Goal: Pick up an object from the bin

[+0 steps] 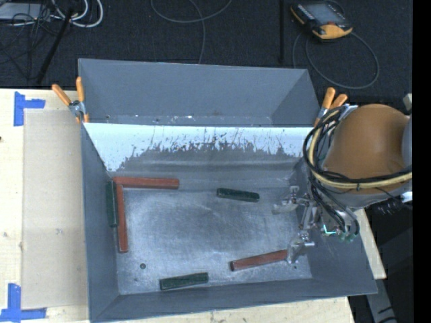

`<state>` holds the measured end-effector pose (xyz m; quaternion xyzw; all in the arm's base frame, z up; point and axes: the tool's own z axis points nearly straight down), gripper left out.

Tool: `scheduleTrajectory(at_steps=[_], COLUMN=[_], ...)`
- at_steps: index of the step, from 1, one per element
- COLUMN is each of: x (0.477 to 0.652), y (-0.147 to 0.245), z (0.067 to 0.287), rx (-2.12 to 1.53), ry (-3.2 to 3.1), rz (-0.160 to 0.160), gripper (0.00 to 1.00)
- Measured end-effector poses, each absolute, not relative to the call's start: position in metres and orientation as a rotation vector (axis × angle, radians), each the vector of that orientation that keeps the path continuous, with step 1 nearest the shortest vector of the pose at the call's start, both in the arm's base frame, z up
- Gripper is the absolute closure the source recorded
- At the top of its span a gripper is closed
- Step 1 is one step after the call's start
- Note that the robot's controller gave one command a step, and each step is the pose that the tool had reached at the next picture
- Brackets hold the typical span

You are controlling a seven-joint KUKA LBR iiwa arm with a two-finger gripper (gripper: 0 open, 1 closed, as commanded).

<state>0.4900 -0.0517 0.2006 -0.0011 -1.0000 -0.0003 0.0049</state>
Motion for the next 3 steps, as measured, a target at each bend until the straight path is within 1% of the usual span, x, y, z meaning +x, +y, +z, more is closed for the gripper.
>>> scheduleTrajectory(at_steps=[1, 2, 3], x=[0.492, 0.484, 0.485], y=[-0.052, -0.033, -0.033], z=[0.204, 0.087, 0.086], rx=[-0.001, -0.013, -0.011], ry=[-3.14, -3.141, -3.146], rz=[0.0, 0.0, 0.002], gripper=[0.0, 1.0, 0.0])
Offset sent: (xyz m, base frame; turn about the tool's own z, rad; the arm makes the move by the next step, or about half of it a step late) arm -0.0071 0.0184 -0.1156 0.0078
